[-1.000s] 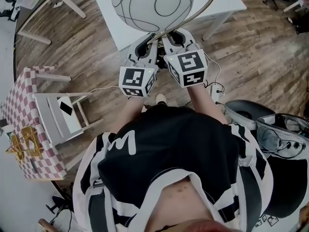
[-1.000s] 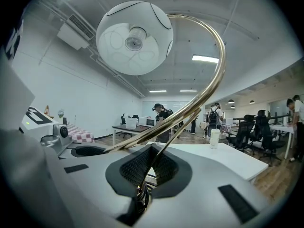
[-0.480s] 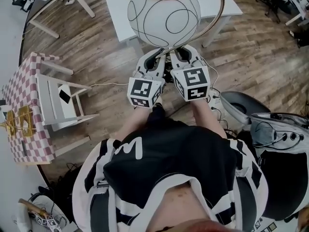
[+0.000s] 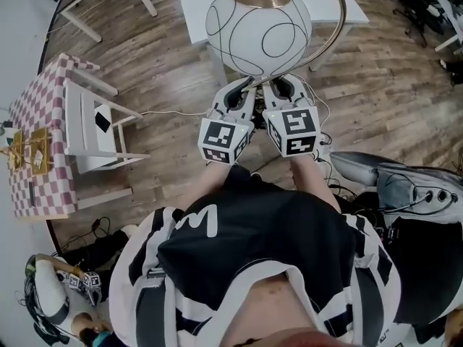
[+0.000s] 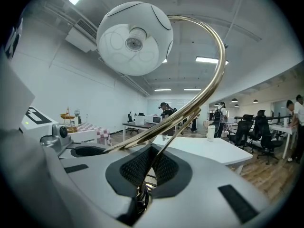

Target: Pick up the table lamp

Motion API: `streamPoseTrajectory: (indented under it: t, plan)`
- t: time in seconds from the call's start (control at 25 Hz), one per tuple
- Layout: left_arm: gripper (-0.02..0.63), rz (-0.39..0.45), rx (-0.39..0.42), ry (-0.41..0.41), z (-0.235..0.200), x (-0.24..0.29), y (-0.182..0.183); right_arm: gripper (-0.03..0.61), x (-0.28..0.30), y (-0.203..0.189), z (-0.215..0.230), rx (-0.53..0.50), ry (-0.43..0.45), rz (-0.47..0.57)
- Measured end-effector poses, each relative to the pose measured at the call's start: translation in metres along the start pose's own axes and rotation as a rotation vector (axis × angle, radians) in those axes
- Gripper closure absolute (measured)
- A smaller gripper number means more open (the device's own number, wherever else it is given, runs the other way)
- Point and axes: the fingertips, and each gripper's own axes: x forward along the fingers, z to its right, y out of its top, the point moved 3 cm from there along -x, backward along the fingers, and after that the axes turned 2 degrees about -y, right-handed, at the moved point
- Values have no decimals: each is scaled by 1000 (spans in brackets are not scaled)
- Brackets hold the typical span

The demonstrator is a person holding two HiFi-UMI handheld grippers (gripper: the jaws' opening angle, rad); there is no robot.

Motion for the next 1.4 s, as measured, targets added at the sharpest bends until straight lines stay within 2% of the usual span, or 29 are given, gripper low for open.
streamPoseTrajectory:
  t: [0.56, 1.4]
  plan:
    - [612, 12, 29, 25, -10, -13, 10, 563, 5, 10, -15, -4, 28, 38]
    - [612, 14, 12, 24, -8, -12, 8, 563, 5, 9, -13, -19, 29, 33]
